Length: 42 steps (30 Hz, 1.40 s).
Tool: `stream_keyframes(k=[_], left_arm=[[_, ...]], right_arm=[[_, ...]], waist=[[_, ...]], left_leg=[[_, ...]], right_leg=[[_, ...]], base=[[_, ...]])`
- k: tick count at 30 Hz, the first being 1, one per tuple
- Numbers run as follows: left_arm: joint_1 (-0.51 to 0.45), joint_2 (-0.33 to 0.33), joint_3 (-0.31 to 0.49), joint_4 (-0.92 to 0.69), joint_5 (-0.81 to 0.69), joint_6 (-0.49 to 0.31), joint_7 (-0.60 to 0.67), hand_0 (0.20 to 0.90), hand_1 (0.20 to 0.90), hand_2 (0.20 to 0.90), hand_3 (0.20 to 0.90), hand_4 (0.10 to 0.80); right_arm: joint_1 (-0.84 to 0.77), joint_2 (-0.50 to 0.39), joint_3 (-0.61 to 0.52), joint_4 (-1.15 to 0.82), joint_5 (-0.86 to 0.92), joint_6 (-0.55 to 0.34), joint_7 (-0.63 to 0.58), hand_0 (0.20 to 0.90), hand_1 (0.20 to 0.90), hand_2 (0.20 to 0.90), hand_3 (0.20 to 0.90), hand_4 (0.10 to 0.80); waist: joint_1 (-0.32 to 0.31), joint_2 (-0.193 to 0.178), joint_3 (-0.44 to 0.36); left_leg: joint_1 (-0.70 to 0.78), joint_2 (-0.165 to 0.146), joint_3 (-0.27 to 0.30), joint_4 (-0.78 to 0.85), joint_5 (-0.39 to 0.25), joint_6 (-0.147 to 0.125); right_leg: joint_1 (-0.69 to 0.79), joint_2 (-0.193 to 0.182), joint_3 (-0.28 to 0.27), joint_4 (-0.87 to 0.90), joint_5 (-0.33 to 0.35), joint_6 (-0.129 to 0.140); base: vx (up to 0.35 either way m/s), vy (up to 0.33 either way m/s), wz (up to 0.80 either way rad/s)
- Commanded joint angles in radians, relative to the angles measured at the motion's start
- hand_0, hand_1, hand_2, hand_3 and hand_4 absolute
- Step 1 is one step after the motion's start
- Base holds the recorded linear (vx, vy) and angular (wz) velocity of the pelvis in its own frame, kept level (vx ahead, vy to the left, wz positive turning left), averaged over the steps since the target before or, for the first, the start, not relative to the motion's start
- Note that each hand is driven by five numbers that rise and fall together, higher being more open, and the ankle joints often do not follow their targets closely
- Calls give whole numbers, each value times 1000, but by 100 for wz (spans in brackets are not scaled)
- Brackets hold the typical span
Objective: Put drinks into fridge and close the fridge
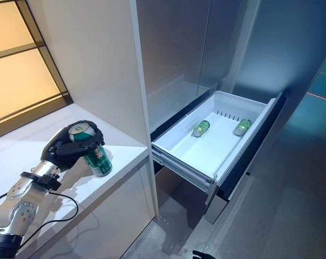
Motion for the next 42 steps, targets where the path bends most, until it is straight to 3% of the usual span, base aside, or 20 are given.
stream_keyframes(k=[1, 4, 10, 17, 24, 35, 42], left_arm=[[-243, 21, 35, -178, -159, -132, -83, 300, 300, 300, 200, 100], [-250, 4, 12, -220, -196, -161, -129, 300, 300, 300, 200, 100], [-218, -8, -31, -285, -225, -218, -211, 300, 300, 300, 200, 100], [-133, 8, -53, -312, -188, -308, -332, 300, 300, 300, 200, 100], [-69, 32, -44, -318, -189, -347, -416, 300, 300, 300, 200, 100], [-55, 47, -58, -343, -183, -290, -401, 300, 300, 300, 200, 100], [-120, 69, -132, -329, -149, -259, -348, 300, 300, 300, 200, 100]], right_arm=[[-50, -24, 62, -137, -65, -107, 3, 900, 900, 900, 900, 800], [-33, -24, 98, -300, -83, -109, 16, 900, 900, 900, 900, 800], [8, -29, 138, -617, -154, -12, 44, 900, 900, 900, 900, 800], [2, -124, 129, -1039, -110, 54, 161, 900, 900, 900, 900, 800], [-97, -246, 40, -1390, 257, 81, 289, 900, 900, 900, 900, 800], [-149, -300, 60, -1544, 374, 159, 473, 900, 900, 900, 900, 800], [-241, -338, 143, -1566, 394, 212, 514, 900, 900, 900, 900, 800]], waist=[[-19, -13, -6], [-26, -20, -6], [-38, -30, -4], [-48, -40, 2], [-45, -41, -5], [-36, -46, -21], [-32, -51, -17]], left_leg=[[-21, -48, -2, 29, -66, 23], [-18, -49, -6, 25, -64, 23], [-16, -49, -11, 21, -58, 22], [-17, -46, -15, 17, -46, 20], [-27, -48, -10, 20, -43, 26], [-38, -50, -7, 29, -42, 28], [-41, -55, -13, 38, -41, 27]], right_leg=[[10, 17, 15, 99, -142, 51], [11, 16, 12, 100, -143, 51], [13, 14, 11, 99, -140, 53], [8, 16, 12, 104, -133, 50], [-3, 18, 23, 102, -126, 50], [-6, 14, 28, 92, -117, 51], [-6, 13, 23, 93, -111, 50]], base=[[-32, -16, 0], [-10, -7, 0], [0, 0, 0], [0, 0, 0], [-2, 0, -1], [-5, 1, -2], [0, 0, 0]])
